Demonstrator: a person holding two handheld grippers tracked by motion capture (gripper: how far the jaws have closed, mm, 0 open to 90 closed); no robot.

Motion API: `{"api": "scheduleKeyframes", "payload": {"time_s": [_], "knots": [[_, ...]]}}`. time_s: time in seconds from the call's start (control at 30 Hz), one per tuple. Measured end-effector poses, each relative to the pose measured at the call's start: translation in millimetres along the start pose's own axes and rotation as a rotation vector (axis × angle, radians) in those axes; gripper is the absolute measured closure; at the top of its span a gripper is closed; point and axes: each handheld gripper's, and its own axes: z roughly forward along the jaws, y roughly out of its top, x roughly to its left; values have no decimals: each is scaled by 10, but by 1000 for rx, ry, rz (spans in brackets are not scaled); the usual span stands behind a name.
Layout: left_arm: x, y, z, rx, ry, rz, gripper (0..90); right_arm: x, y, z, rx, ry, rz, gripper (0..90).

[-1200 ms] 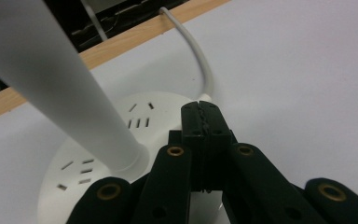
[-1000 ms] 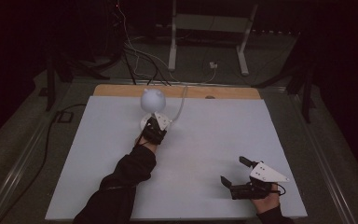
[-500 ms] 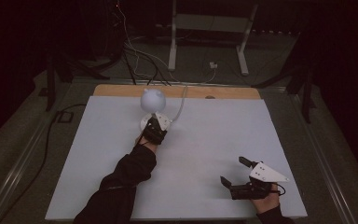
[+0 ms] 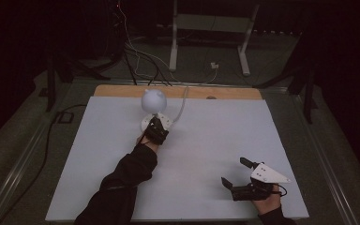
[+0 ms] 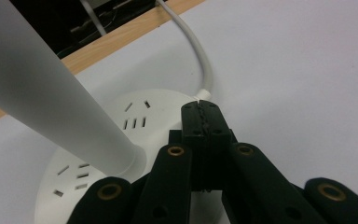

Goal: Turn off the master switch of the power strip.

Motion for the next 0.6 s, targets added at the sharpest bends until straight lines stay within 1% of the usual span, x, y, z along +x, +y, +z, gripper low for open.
{"api": "scheduleKeyframes", "payload": {"time_s": [0.03,0.13,0.23,0.33,0.4,0.47,0.6], "knots": [[-2,0,2,1,5,6,900,-2,-1,0,1,1,1,0],[-1,0,7,0,7,5,900,0,-2,2,3,2,1,0],[-13,0,4,2,16,23,900,3,-1,5,3,3,-2,0],[-12,-12,18,-2,46,35,900,4,-1,4,4,3,-3,0],[29,-16,23,-3,31,15,900,2,-1,2,3,3,-3,0],[29,-12,21,1,29,33,900,1,-3,5,3,4,0,0],[32,-2,19,10,26,45,900,4,-3,10,5,5,-1,0]]}}
